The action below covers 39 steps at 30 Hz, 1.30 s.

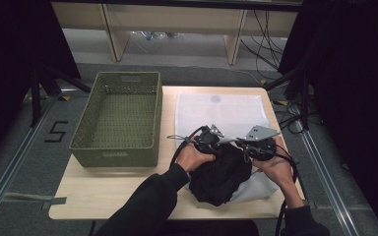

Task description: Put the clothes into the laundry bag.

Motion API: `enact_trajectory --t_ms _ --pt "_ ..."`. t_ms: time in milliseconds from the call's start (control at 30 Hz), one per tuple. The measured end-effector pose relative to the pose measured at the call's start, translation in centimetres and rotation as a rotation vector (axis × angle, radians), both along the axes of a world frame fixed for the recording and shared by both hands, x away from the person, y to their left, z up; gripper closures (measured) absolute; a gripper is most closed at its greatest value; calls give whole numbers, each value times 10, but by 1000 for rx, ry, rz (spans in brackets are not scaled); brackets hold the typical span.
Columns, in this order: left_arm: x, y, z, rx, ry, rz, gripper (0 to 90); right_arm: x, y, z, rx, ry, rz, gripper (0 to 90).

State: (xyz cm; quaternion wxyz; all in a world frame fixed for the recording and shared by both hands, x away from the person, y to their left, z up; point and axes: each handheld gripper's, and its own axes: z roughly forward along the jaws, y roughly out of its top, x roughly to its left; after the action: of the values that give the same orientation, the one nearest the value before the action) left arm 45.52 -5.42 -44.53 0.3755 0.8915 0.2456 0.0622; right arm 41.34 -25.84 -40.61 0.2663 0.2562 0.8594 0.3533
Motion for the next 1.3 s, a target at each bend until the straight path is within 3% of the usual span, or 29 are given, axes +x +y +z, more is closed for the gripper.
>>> enact_trajectory --t_ms 67,167,267,367,500,533,600,667,700,767,867,933,1000,1067,1100,1133,1167,1233,1300 --pt "-8 14 7 -53 0 34 521 2 -4 -3 3 4 -3 900" --pt "-13 38 16 -56 -8 86 420 1 -9 -6 6 18 -23 900" --pt "-12 62 18 -12 22 147 320 2 -10 -6 9 21 -29 900" --pt "-12 73 6 36 40 192 272 1 -8 -6 8 16 -15 900" --pt "-16 71 -18 82 64 177 224 1 -7 -6 8 19 -9 900" --pt "-17 70 -21 92 71 167 241 1 -7 -6 7 20 -7 900" --pt "-21 68 -26 88 96 119 456 1 -7 -7 -2 20 0 900" --pt "-24 67 -24 132 69 61 630 1 -4 -8 -5 17 0 900" --pt "-26 67 -22 125 58 54 742 0 -4 -8 -10 22 2 900" --pt "-31 63 -17 126 31 35 819 0 -2 -8 -10 24 -3 900" --pt "-37 58 -3 79 20 -14 839 -1 -1 -7 -12 20 5 900" --pt "-42 52 6 31 -5 -31 843 -1 0 -7 -7 17 2 900" --pt "-46 42 12 12 -34 -54 846 -1 1 -6 1 11 10 900" --pt "-46 30 12 -49 -25 -57 845 -1 0 -5 8 11 4 900" --pt "-45 20 9 -110 -14 -19 845 -1 0 -4 7 8 9 900" --pt "-41 17 7 -110 -22 -29 845 -1 -1 -4 14 0 14 900" --pt "-37 10 1 -132 -5 1 845 -1 -1 -3 17 0 14 900" --pt "-27 5 -9 -106 -17 11 843 -2 -2 -1 23 -1 12 900" --pt "-19 0 -20 -102 -5 56 832 -3 -2 0 18 1 9 900"
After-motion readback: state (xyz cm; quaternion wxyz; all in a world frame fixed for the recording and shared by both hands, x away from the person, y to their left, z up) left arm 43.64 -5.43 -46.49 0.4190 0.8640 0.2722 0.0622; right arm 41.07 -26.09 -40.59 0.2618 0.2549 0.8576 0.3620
